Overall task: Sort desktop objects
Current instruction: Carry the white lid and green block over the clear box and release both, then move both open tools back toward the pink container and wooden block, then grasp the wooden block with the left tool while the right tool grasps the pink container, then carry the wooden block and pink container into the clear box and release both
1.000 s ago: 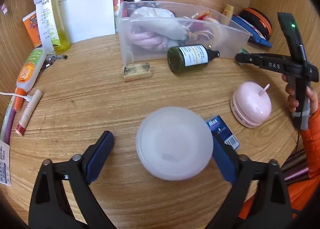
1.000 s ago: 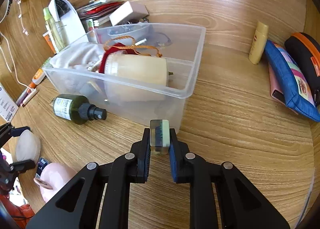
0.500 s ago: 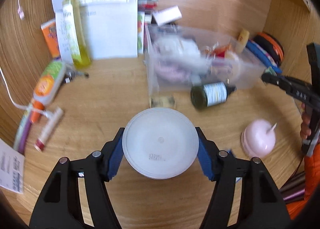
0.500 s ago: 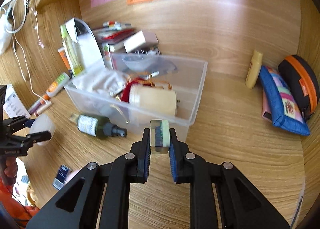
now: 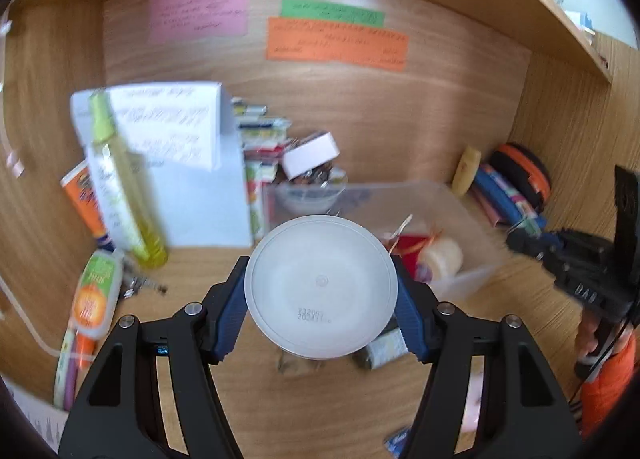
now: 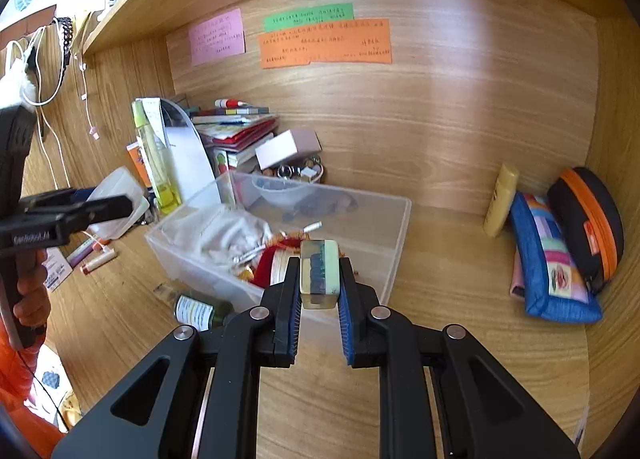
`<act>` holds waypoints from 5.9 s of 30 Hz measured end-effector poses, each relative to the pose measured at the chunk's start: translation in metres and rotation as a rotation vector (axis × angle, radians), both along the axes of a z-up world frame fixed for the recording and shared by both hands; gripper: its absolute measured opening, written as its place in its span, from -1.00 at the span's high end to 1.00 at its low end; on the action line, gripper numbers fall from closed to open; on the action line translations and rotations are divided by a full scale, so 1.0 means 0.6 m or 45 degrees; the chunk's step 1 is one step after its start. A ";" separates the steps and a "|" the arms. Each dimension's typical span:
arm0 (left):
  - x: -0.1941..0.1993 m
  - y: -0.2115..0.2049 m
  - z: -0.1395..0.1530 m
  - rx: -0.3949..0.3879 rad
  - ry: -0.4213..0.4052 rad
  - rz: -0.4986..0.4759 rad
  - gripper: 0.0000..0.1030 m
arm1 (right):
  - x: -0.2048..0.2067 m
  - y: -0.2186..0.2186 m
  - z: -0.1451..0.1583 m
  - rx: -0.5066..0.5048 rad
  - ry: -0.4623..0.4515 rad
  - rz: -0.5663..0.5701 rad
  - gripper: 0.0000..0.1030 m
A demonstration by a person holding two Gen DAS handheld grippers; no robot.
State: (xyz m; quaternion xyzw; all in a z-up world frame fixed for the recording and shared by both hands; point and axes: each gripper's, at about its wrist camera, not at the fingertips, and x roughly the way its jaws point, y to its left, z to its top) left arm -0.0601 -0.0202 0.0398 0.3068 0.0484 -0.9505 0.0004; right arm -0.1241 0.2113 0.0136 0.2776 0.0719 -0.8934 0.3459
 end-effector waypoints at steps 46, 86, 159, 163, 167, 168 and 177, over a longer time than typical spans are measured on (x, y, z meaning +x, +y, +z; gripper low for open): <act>-0.159 0.080 -0.105 -0.041 -0.177 -0.096 -0.35 | -0.058 -0.031 -0.069 0.078 -0.094 -0.048 0.29; 0.013 -0.051 -0.086 -0.157 -0.153 0.206 -0.76 | 0.046 -0.017 -0.055 0.075 -0.091 0.097 -0.63; 0.004 -0.032 -0.036 -0.014 -0.050 0.102 0.14 | -0.023 -0.026 0.026 -0.048 -0.011 -0.044 -0.17; -0.022 -0.025 -0.009 0.000 -0.007 0.082 0.14 | -0.039 -0.039 0.036 -0.077 -0.024 -0.035 -0.17; -0.044 -0.023 0.025 0.011 0.053 0.068 0.14 | -0.046 -0.047 0.051 -0.112 -0.002 -0.027 -0.17; -0.048 -0.021 0.031 0.008 0.063 0.064 0.14 | -0.048 -0.048 0.055 -0.122 0.002 -0.026 -0.17; -0.102 -0.001 0.018 0.021 0.040 0.026 0.14 | -0.076 -0.071 0.035 -0.111 -0.003 -0.054 -0.17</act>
